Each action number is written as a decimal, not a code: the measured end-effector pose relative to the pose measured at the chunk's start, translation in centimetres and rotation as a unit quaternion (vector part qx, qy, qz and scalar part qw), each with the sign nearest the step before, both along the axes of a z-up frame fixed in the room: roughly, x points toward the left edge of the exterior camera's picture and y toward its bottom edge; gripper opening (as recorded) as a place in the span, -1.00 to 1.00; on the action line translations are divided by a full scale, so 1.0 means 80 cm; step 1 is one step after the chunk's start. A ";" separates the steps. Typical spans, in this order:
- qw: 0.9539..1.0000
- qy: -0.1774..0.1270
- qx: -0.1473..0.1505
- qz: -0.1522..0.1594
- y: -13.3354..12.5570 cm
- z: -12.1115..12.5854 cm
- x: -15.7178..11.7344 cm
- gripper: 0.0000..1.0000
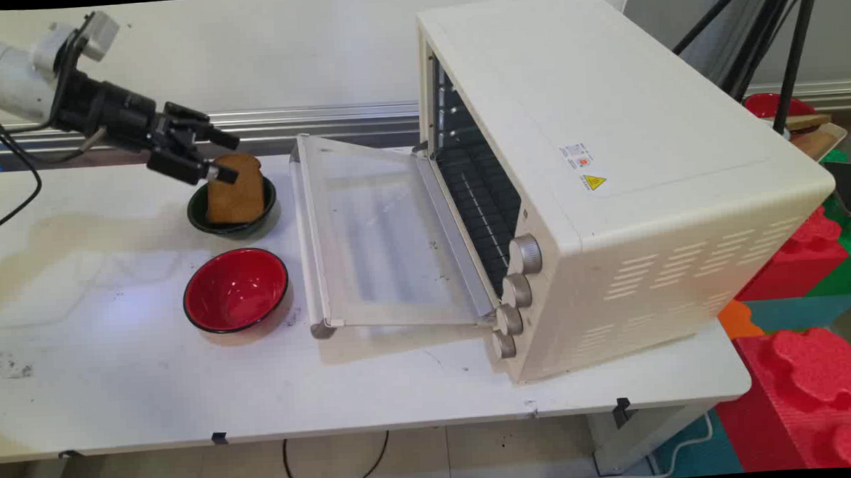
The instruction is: Close the oven
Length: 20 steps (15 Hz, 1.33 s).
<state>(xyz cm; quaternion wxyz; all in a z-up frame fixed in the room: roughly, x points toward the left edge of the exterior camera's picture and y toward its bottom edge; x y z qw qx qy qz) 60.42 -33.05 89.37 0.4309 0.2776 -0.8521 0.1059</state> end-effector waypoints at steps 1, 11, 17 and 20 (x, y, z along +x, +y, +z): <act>1.000 -0.010 0.000 -0.004 0.004 -0.003 0.001 1.00; 0.996 -0.075 0.002 -0.038 0.027 -0.042 -0.001 1.00; 0.996 -0.080 -0.003 -0.041 0.014 -0.064 -0.026 1.00; 0.995 -0.087 -0.007 -0.046 0.002 -0.081 -0.046 1.00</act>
